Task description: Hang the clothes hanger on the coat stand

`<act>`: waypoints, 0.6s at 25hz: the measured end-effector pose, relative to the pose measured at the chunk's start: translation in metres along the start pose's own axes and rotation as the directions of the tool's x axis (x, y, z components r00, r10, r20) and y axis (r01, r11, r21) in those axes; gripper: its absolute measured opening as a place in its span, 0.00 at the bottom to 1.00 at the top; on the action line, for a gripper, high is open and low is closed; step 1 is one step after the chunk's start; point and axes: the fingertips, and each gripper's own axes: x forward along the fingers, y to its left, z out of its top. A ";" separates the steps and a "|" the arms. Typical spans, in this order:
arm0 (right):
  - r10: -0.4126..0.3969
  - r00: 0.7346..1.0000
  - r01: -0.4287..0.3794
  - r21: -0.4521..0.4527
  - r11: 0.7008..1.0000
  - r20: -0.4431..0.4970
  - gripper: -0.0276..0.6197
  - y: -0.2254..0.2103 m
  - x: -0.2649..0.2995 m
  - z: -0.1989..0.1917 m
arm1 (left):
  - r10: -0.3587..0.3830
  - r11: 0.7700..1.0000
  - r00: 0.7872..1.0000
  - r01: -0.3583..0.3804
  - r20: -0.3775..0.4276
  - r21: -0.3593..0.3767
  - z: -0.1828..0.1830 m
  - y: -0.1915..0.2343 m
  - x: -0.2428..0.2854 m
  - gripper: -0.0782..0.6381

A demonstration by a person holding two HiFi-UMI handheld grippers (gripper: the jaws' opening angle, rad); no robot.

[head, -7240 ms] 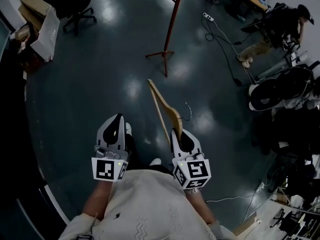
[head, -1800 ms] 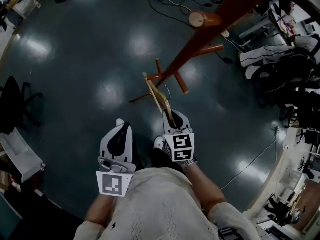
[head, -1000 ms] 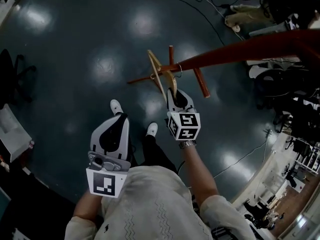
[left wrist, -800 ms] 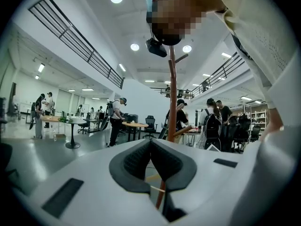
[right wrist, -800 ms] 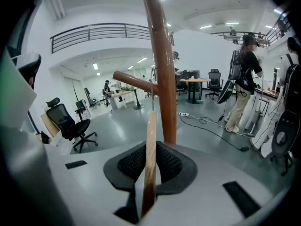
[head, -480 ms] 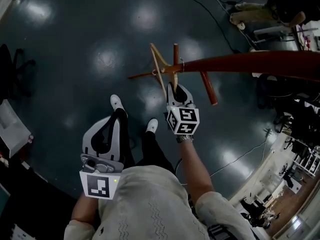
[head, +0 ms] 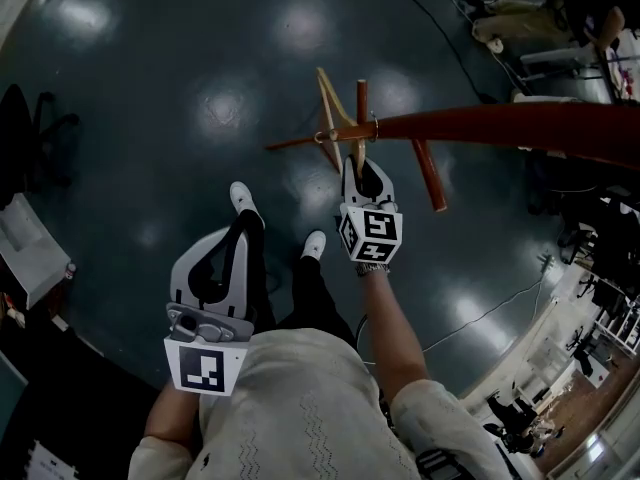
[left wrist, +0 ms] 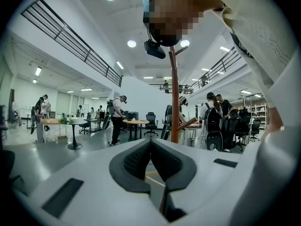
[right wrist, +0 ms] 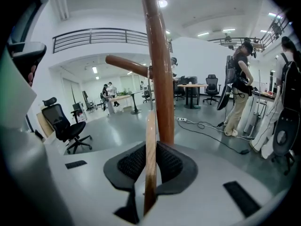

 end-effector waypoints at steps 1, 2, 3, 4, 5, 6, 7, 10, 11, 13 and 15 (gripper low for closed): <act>-0.011 1.000 0.011 0.001 1.000 0.002 0.15 -0.001 0.001 -0.001 | 0.001 1.000 1.000 -0.001 -0.006 -0.003 -0.002 0.000 0.000 0.13; -0.020 1.000 0.020 0.002 1.000 0.003 0.15 -0.002 0.002 -0.002 | 0.003 1.000 1.000 -0.003 -0.011 -0.006 -0.004 -0.001 -0.001 0.13; -0.026 1.000 0.026 0.000 1.000 0.006 0.15 -0.003 0.003 -0.002 | 0.004 1.000 1.000 -0.004 -0.012 -0.009 -0.004 -0.002 0.000 0.13; -0.031 0.999 0.031 -0.006 1.000 0.009 0.15 -0.004 0.004 -0.002 | 0.004 1.000 1.000 -0.004 -0.010 -0.010 -0.003 -0.002 0.000 0.13; -0.033 0.999 0.033 -0.015 0.999 0.011 0.15 -0.006 0.005 -0.002 | 0.002 1.000 1.000 -0.002 -0.004 -0.008 -0.001 -0.003 0.001 0.13; -0.033 0.999 0.033 -0.023 0.999 0.013 0.15 -0.006 0.006 -0.001 | 0.000 1.000 1.000 0.000 0.001 -0.005 0.001 -0.004 0.002 0.13; -0.032 0.999 0.032 -0.027 0.999 0.013 0.15 -0.006 0.007 -0.001 | -0.004 1.000 1.000 0.004 0.006 -0.002 0.002 -0.004 0.003 0.13; -0.022 1.000 0.022 -0.022 1.000 0.009 0.15 -0.005 0.008 -0.001 | -0.013 1.000 1.000 0.013 0.008 0.002 0.003 -0.006 0.005 0.13; -0.017 1.000 0.017 -0.016 1.000 0.006 0.15 -0.005 0.008 -0.001 | -0.016 1.000 1.000 0.016 0.005 0.001 0.002 -0.008 0.005 0.13; -0.005 1.000 0.005 0.003 1.000 -0.005 0.15 -0.005 0.007 -0.003 | -0.023 1.000 1.000 0.023 0.001 -0.001 0.001 -0.012 0.004 0.13; 0.008 1.000 -0.007 0.021 1.000 -0.020 0.15 -0.009 0.006 -0.006 | -0.035 0.999 0.999 0.035 0.005 0.001 0.002 -0.021 0.005 0.13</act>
